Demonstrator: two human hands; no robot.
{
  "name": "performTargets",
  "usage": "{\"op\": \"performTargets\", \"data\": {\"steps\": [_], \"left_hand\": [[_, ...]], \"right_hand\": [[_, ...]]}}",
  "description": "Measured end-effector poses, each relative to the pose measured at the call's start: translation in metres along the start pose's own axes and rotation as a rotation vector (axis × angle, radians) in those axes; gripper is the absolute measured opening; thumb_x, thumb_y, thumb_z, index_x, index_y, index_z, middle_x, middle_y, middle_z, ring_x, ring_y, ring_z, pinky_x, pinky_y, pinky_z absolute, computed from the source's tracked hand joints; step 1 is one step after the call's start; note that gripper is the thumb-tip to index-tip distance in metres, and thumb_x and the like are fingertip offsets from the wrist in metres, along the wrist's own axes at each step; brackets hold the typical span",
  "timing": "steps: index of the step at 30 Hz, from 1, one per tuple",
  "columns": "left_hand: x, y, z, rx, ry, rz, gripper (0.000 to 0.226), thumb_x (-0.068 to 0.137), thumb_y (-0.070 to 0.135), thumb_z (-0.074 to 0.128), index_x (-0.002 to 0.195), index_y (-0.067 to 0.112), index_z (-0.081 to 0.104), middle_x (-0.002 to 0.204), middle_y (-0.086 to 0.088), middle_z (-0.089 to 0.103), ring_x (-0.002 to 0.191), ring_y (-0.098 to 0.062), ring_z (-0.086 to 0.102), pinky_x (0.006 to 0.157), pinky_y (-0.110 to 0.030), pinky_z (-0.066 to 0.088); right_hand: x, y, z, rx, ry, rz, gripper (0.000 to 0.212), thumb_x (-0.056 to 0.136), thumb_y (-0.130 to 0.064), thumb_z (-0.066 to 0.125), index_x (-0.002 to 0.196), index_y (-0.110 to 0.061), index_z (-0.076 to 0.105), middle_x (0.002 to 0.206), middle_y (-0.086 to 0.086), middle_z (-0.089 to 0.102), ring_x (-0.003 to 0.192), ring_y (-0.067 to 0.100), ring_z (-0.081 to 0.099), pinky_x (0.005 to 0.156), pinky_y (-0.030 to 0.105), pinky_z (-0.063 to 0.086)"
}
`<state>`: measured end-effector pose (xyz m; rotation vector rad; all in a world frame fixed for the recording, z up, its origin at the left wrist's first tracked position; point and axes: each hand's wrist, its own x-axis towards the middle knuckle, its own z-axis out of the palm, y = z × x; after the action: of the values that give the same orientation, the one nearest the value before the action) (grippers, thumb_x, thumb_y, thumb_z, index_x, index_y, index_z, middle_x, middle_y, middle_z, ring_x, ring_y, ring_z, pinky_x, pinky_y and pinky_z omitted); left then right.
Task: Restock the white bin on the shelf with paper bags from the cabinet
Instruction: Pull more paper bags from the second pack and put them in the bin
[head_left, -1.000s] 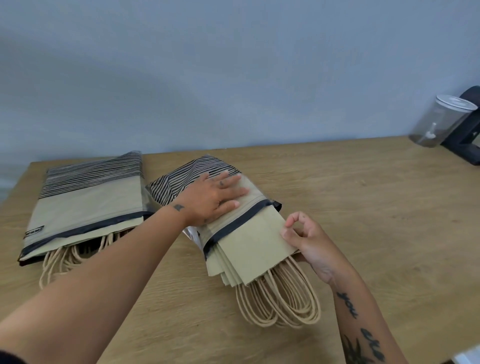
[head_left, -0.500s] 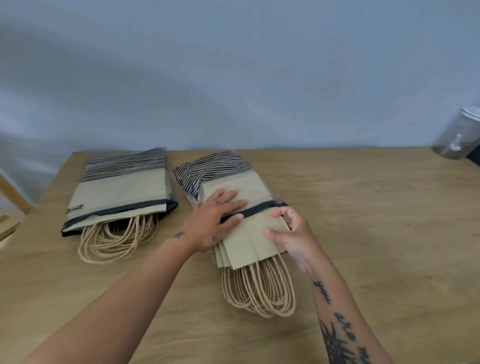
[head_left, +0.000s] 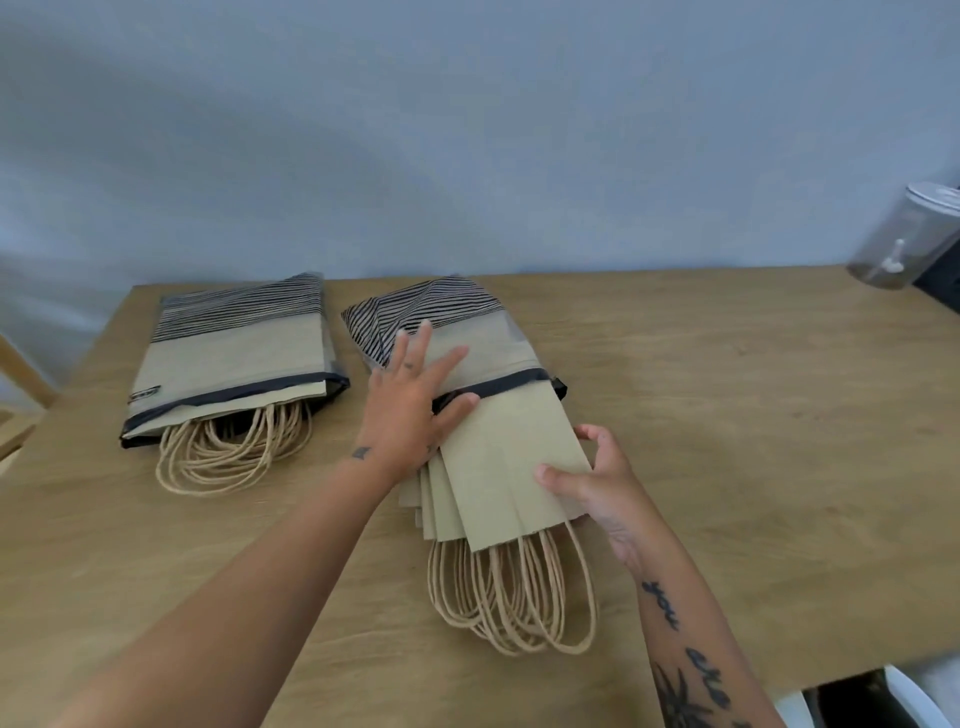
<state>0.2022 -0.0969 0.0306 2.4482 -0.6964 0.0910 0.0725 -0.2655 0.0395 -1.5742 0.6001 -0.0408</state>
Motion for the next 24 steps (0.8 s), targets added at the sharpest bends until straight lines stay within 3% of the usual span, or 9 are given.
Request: {"op": "performTargets", "data": {"steps": [2,6,8,11,13,15,18,20,24], "left_hand": [[-0.02,0.004,0.001,-0.193,0.074,-0.09,0.064,0.086,0.042,0.058,0.143,0.029,0.031,0.159,-0.002,0.001,0.147,-0.019,0.001,0.116,-0.035,0.011],[-0.062,0.006,0.012,-0.484,-0.003,-0.255,0.078,0.083,0.041,0.062,0.147,0.031,0.019,0.159,0.002,0.001,0.141,-0.004,0.001,0.107,-0.022,0.009],[-0.07,0.003,0.016,-0.523,-0.029,-0.271,0.079,0.083,0.042,0.062,0.147,0.035,0.015,0.159,0.004,0.004,0.135,0.003,0.003,0.107,-0.022,0.009],[-0.073,0.004,0.012,-0.652,-0.04,-0.286,0.083,0.08,0.044,0.066,0.147,0.033,0.017,0.157,0.005,0.015,0.143,-0.007,0.013,0.118,-0.034,0.016],[-0.077,0.008,0.008,-0.766,-0.045,-0.302,0.088,0.075,0.042,0.07,0.146,0.033,0.019,0.154,0.007,0.022,0.141,-0.009,0.024,0.116,-0.041,0.027],[-0.084,0.013,0.005,-0.853,-0.044,-0.319,0.084,0.078,0.03,0.072,0.146,0.034,0.021,0.152,0.008,0.026,0.136,-0.006,0.03,0.113,-0.039,0.032],[-0.097,0.021,0.003,-0.963,-0.021,-0.357,0.078,0.081,0.016,0.069,0.145,0.03,0.026,0.148,0.01,0.033,0.132,-0.006,0.038,0.11,-0.035,0.038],[-0.105,0.026,0.001,-0.98,-0.012,-0.398,0.074,0.082,0.014,0.068,0.143,0.031,0.03,0.138,0.014,0.04,0.126,-0.006,0.045,0.105,-0.033,0.043],[-0.121,0.035,-0.005,-1.038,-0.017,-0.44,0.069,0.083,0.011,0.066,0.141,0.028,0.033,0.116,0.026,0.045,0.098,0.011,0.054,0.085,-0.012,0.051]], "right_hand": [[-0.002,-0.001,0.002,-0.018,-0.03,-0.009,0.064,0.073,-0.008,0.075,0.122,-0.024,0.036,0.1,-0.007,0.06,0.087,0.007,0.06,0.061,0.021,0.049],[-0.005,0.005,0.01,-0.036,-0.022,-0.102,0.068,0.073,-0.004,0.073,0.127,-0.028,0.04,0.11,-0.007,0.062,0.092,0.007,0.063,0.068,0.023,0.053],[-0.008,0.009,0.014,-0.04,-0.052,-0.158,0.076,0.074,-0.003,0.071,0.135,-0.033,0.037,0.119,-0.012,0.059,0.102,0.007,0.061,0.081,0.028,0.054],[-0.013,0.014,0.019,-0.054,-0.111,-0.204,0.08,0.078,-0.005,0.069,0.141,-0.037,0.031,0.135,-0.012,0.051,0.117,0.009,0.055,0.098,0.035,0.048],[-0.017,0.016,0.02,-0.075,-0.146,-0.215,0.071,0.082,-0.006,0.065,0.14,-0.035,0.035,0.141,-0.01,0.046,0.121,0.007,0.052,0.102,0.03,0.044],[-0.022,0.018,0.02,-0.085,-0.173,-0.216,0.062,0.084,-0.007,0.064,0.136,-0.034,0.041,0.142,-0.011,0.045,0.122,0.005,0.05,0.103,0.027,0.042],[-0.032,0.024,0.017,-0.063,-0.193,-0.212,0.058,0.083,-0.009,0.066,0.129,-0.039,0.046,0.142,-0.013,0.045,0.128,0.004,0.045,0.11,0.033,0.036],[-0.04,0.028,0.016,-0.052,-0.2,-0.208,0.058,0.082,-0.01,0.067,0.128,-0.039,0.046,0.14,-0.015,0.046,0.128,0.002,0.044,0.111,0.032,0.035],[-0.058,0.034,0.015,0.0,-0.181,-0.201,0.058,0.078,-0.008,0.069,0.124,-0.038,0.051,0.129,-0.02,0.052,0.117,-0.003,0.053,0.099,0.022,0.045]]}}
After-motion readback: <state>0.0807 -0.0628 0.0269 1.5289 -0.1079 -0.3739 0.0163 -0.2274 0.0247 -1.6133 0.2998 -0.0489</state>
